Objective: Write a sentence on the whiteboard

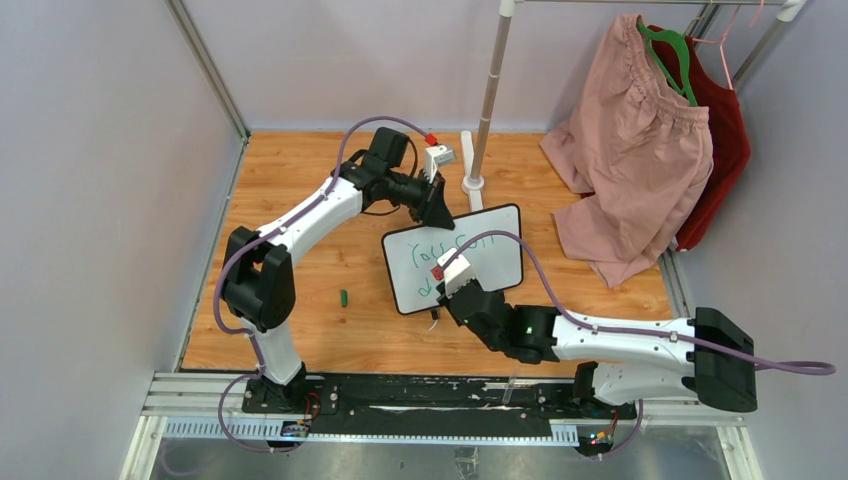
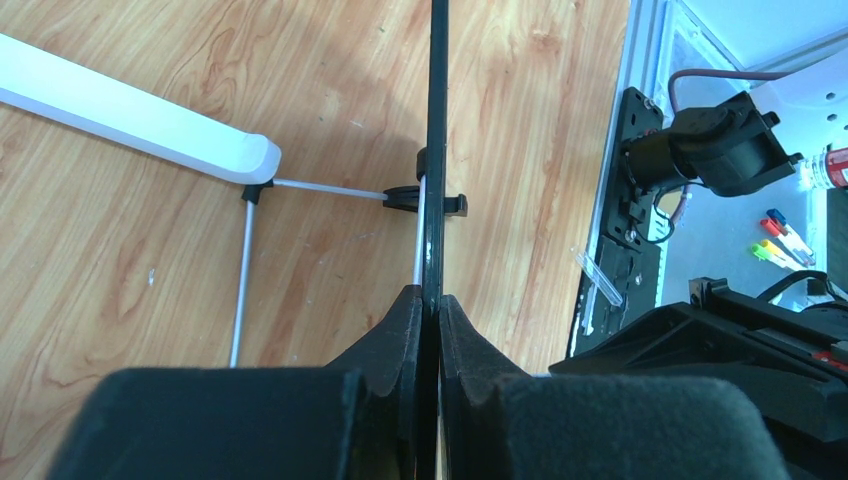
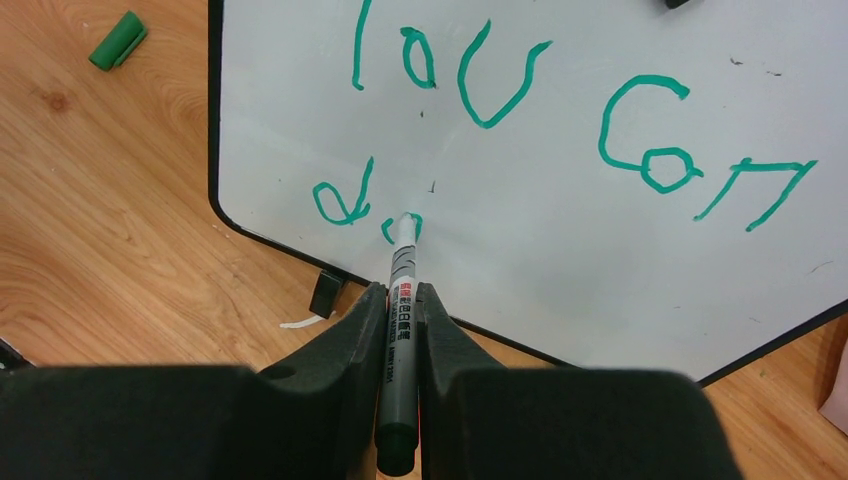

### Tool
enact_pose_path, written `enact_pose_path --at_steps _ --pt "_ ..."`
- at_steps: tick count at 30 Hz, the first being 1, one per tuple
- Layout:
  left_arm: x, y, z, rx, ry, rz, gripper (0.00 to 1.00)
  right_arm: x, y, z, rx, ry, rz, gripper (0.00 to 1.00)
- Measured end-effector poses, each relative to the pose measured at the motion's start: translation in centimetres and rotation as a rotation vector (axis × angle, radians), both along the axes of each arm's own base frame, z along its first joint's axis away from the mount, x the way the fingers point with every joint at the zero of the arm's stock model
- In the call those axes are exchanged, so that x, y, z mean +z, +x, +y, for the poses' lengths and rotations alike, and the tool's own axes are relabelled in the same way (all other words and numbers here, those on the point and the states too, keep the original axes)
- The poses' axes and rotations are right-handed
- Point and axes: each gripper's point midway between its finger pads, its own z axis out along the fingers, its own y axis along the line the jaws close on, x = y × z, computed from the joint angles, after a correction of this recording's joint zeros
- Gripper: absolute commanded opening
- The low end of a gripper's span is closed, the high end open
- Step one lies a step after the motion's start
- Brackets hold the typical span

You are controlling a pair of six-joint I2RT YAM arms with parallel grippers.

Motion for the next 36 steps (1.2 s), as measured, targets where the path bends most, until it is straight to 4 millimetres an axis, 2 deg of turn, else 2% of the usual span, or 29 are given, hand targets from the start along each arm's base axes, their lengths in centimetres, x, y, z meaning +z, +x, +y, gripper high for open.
enact_pose_path --at_steps 12,17,20,25,27,29,32,36 --pt "0.0 0.0 0.0 0.000 0.000 0.001 0.00 -0.8 -0.6 0.9 0.049 -0.004 0.033 0.00" --pt "0.0 0.0 0.0 0.002 0.000 0.004 0.00 -0.6 -0.8 0.7 0.050 0.003 0.037 0.00" --pt "0.0 -0.1 -0.1 0.000 0.001 0.003 0.00 1.0 -1.0 -0.2 0.044 0.041 0.029 0.00" --pt "0.0 -0.1 -0.1 0.001 0.002 0.002 0.00 5.8 -1.0 -2.2 0.012 0.180 -0.032 0.00" --pt "0.0 -0.1 -0.1 0.001 0.002 0.002 0.00 6.7 -0.7 -3.0 -0.012 0.206 -0.053 0.00" --pt "0.0 -0.1 -0.1 0.001 0.002 0.002 0.00 7.0 0.0 -3.8 -0.043 0.213 -0.064 0.00" --pt "0.0 -0.1 -0.1 0.001 0.002 0.002 0.00 6.4 1.2 -5.0 -0.092 0.199 -0.063 0.00" --pt "0.0 -0.1 -0.1 0.001 0.002 0.002 0.00 5.5 1.7 -5.3 -0.102 0.180 -0.048 0.00"
